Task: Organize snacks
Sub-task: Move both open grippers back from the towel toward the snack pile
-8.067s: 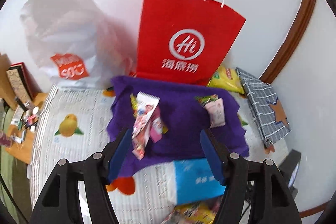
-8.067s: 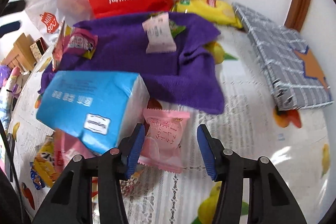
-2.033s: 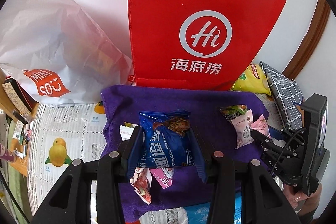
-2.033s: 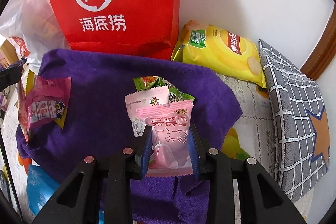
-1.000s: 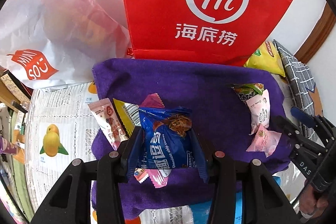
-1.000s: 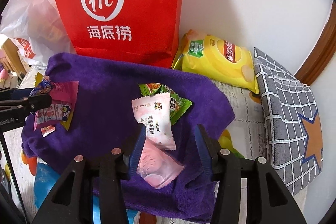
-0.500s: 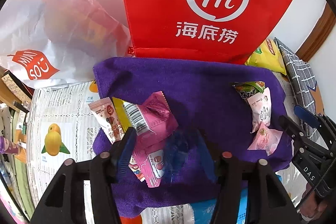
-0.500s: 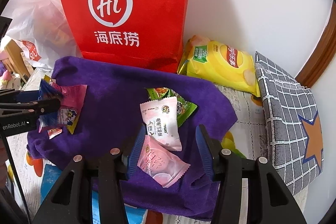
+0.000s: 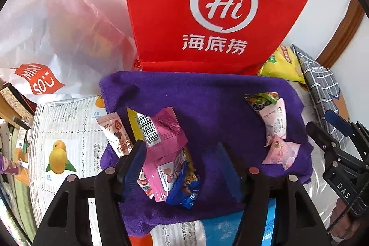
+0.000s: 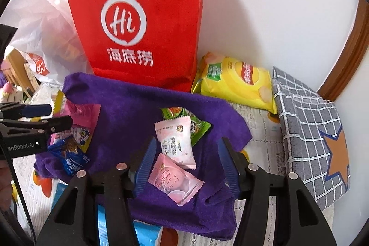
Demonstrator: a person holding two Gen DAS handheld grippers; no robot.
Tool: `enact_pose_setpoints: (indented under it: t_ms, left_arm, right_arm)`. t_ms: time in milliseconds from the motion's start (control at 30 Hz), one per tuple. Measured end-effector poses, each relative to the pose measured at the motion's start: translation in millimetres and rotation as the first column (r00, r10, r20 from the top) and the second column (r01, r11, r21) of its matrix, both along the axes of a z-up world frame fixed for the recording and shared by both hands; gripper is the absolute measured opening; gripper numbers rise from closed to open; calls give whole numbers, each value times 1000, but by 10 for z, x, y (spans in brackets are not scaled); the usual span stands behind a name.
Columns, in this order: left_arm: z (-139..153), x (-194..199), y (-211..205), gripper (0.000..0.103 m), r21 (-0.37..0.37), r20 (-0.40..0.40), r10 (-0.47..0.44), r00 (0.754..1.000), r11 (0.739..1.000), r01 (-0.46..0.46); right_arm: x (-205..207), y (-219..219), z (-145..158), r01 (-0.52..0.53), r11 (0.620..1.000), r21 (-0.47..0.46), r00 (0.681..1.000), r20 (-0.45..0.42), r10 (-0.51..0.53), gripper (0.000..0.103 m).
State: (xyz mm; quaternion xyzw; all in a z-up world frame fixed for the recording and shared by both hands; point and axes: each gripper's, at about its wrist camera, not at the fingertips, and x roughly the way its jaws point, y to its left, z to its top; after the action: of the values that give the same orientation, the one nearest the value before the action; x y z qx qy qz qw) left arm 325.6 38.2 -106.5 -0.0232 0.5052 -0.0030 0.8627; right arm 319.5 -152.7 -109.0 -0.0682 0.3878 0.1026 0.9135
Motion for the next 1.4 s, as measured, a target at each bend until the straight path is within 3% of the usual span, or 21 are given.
enact_pose_setpoints:
  t_ms: [300, 500, 767, 967, 1067, 1267, 1400]
  left_arm:
    - [371, -242, -13, 62, -28, 103, -28, 994, 999, 31]
    - [602, -462, -78, 62, -45, 167, -54, 984, 997, 63]
    - [876, -876, -124, 67, -64, 251, -66, 966, 994, 84]
    - [780, -1229, -69, 67, -25, 228, -60, 972, 997, 67]
    - [680, -1402, 29, 67, -16, 217, -44, 975, 999, 48]
    - [327, -1675, 223, 67, -55, 164, -9, 986, 998, 18]
    - [150, -1815, 249, 67, -72, 131, -10, 991, 997, 20]
  right_arm:
    - [-529, -119, 401, -43, 978, 205, 989, 146, 13, 57]
    - [-978, -193, 274, -15, 992, 122, 997, 82, 5, 57]
    - [-1523, -146, -259, -19, 991, 133, 998, -63, 28, 58]
    - [-1614, 140, -562, -30, 996, 84, 992, -122, 40, 58]
    - [-1673, 243, -640, -15, 1000, 16, 996, -86, 16, 58]
    - [-1799, 222, -740, 16, 996, -90, 997, -76, -23, 58]
    - [-1892, 74, -796, 45, 995, -86, 995, -85, -52, 58]
